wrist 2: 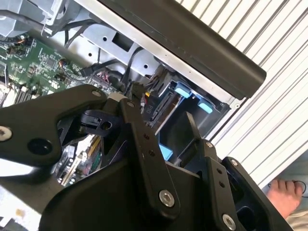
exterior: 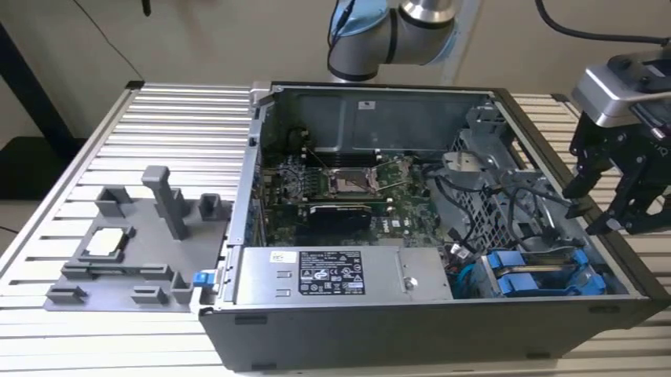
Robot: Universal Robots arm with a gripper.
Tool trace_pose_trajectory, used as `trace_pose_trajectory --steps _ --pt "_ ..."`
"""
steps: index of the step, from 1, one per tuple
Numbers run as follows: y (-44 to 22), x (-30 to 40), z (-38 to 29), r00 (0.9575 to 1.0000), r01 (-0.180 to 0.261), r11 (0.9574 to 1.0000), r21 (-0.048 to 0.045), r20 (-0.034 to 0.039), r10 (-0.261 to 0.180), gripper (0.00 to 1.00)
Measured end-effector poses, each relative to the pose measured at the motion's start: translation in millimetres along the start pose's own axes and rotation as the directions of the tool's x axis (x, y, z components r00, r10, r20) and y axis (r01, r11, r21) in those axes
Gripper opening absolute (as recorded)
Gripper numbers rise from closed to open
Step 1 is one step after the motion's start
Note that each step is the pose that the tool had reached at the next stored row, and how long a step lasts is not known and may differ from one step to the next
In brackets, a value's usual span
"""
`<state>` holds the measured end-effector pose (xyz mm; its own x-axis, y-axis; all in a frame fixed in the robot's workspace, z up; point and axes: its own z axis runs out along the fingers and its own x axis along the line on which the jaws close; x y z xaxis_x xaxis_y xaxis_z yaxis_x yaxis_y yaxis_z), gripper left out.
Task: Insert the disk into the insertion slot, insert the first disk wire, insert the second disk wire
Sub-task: 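Insert the first disk wire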
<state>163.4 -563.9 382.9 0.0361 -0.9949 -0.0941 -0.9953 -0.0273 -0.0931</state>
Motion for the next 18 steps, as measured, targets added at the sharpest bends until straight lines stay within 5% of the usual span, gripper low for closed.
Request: trace_pose_trajectory --steps 5,12,18 --pt "0.0 0.0 0.1 1.0 0.0 1.0 0.0 0.0 0.0 0.53" --pt "0.0 0.0 0.2 1.0 0.0 1.0 0.0 0.0 0.0 0.2" --pt "0.0 0.0 0.3 1.0 0.0 1.0 0.0 0.0 0.0 0.19"
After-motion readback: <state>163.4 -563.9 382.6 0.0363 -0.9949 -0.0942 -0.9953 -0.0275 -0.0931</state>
